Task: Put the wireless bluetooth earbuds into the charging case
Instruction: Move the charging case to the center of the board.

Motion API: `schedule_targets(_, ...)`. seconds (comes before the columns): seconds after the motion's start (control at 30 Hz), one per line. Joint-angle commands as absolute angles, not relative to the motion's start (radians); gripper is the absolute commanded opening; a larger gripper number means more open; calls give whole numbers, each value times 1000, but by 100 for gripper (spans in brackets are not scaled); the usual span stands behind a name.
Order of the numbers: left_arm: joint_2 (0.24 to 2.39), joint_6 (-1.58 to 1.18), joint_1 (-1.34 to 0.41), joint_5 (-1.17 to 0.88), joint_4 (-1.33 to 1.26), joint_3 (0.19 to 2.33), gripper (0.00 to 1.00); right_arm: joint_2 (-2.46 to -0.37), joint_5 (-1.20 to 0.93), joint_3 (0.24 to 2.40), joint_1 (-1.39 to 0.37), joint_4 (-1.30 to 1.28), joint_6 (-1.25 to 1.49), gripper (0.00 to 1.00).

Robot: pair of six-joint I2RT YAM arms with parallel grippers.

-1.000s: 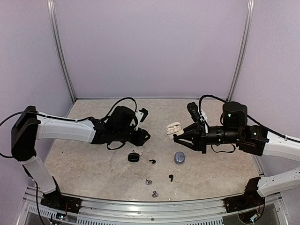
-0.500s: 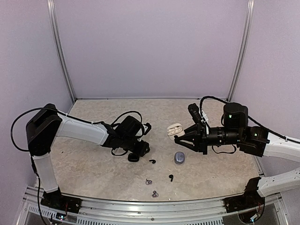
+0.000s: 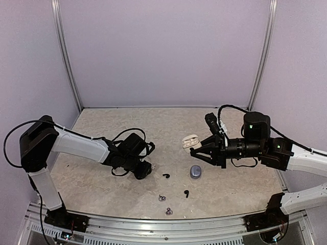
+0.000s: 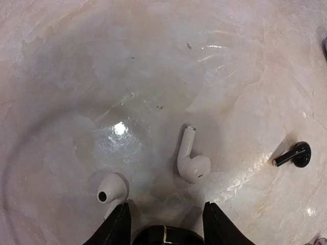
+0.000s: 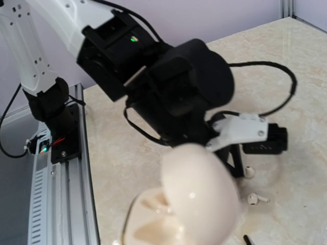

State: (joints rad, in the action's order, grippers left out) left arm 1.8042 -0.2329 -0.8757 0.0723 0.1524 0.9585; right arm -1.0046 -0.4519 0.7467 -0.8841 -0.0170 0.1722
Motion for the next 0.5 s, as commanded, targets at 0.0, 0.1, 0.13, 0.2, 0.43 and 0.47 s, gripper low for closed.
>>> schedule_targets(0.0,1728,-262,-868,120,214,914,49,-993,-462,739,-872,-13,159,6)
schedule_targets(0.1,1696,-274,-865,145,254,896,47,-990,-463,736,-870,-15,158,6)
schedule_targets(0.13,1688,-276,-864,154,273,893,46,-989,-462,735,-869,-13,158,6)
schedule_targets(0.2,1671,-282,-864,171,296,883,46,-987,-462,733,-870,-14,157,6)
schedule_targets(0.43,1564,-309,-782,101,251,851,46,-989,-463,729,-867,-13,152,6)
schedule_targets(0.47,1555,-303,-775,97,248,861,47,-989,-462,729,-867,-14,152,6)
